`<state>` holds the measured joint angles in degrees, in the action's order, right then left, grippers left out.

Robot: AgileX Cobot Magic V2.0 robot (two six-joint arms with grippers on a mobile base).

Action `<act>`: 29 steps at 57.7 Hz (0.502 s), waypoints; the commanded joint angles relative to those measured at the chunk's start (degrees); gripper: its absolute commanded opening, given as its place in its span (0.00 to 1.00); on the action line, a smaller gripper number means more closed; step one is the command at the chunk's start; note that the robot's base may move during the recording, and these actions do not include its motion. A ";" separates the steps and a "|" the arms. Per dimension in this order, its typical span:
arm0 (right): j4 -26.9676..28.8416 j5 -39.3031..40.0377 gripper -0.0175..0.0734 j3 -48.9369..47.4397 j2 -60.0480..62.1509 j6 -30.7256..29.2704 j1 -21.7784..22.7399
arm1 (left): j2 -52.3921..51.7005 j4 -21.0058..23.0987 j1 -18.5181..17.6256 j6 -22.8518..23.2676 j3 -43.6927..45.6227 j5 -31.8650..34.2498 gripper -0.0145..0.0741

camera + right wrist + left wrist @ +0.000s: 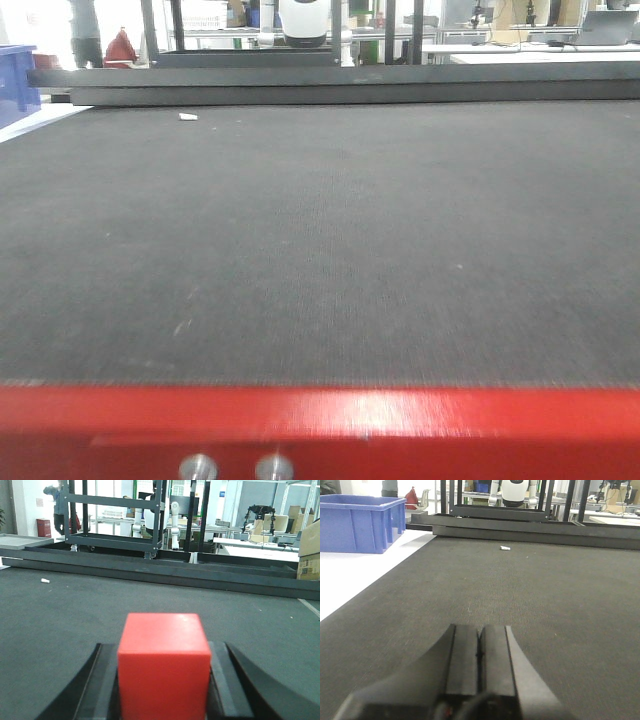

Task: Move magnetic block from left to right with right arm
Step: 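Drive the base away from the table holding the cube in the right gripper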

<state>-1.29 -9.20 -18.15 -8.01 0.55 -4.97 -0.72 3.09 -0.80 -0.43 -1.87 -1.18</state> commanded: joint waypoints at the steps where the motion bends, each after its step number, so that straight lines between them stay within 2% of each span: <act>1: -0.62 4.62 0.46 -1.62 -0.54 -0.55 0.32 | -0.66 0.15 0.10 0.43 -0.46 4.78 0.02; 29: -0.62 4.62 0.46 -1.62 -0.54 -0.55 0.32 | -0.66 0.15 0.10 0.43 -0.46 4.78 0.02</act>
<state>-1.29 -9.38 -18.15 -8.01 0.55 -4.97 -0.72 3.09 -0.80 -0.43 -1.87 -1.18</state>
